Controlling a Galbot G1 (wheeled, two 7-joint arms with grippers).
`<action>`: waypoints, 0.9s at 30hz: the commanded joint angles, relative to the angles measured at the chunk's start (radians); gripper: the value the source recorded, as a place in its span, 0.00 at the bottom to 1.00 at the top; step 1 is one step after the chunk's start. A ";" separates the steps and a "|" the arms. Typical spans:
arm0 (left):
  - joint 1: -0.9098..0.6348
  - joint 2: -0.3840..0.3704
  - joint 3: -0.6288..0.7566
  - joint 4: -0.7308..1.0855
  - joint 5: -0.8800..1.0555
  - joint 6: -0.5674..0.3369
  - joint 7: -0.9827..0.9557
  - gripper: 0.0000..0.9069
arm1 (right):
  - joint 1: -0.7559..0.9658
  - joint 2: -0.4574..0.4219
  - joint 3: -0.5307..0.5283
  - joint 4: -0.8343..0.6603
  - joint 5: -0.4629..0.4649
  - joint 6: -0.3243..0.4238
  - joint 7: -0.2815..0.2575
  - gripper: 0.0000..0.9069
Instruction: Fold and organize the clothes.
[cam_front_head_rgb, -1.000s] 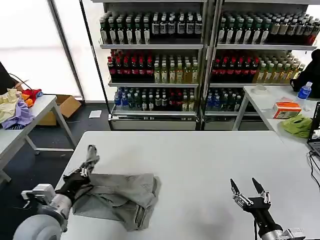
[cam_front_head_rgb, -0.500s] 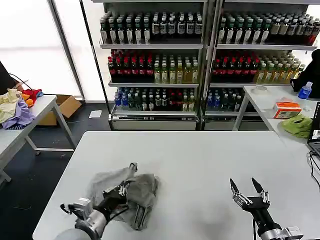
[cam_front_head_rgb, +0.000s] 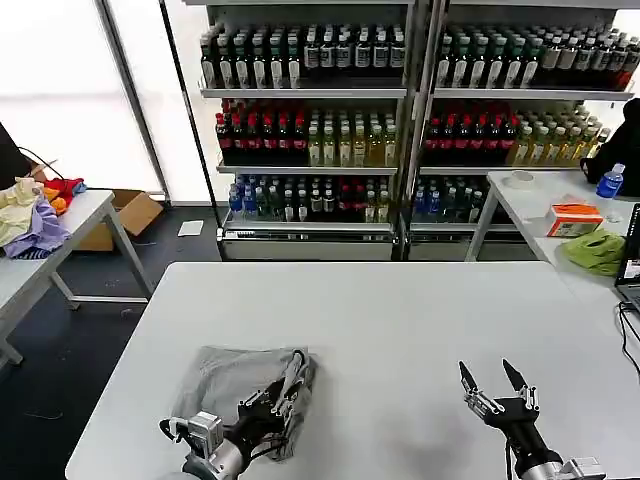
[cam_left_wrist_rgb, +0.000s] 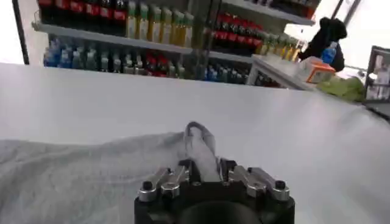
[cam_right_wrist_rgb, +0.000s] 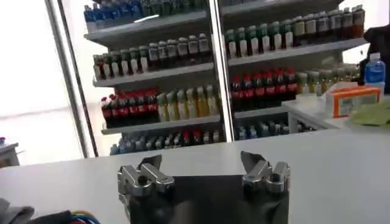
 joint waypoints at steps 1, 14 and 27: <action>0.057 0.015 -0.248 -0.202 0.059 0.019 -0.011 1.00 | -0.003 -0.004 0.001 -0.003 0.002 0.007 -0.002 1.00; 0.067 0.023 -0.484 0.148 0.060 0.003 -0.006 1.00 | 0.016 -0.009 -0.029 -0.004 -0.010 0.003 0.003 1.00; 0.048 -0.063 -0.387 0.169 0.063 -0.003 -0.002 1.00 | 0.022 -0.028 -0.030 -0.012 -0.019 -0.001 0.003 1.00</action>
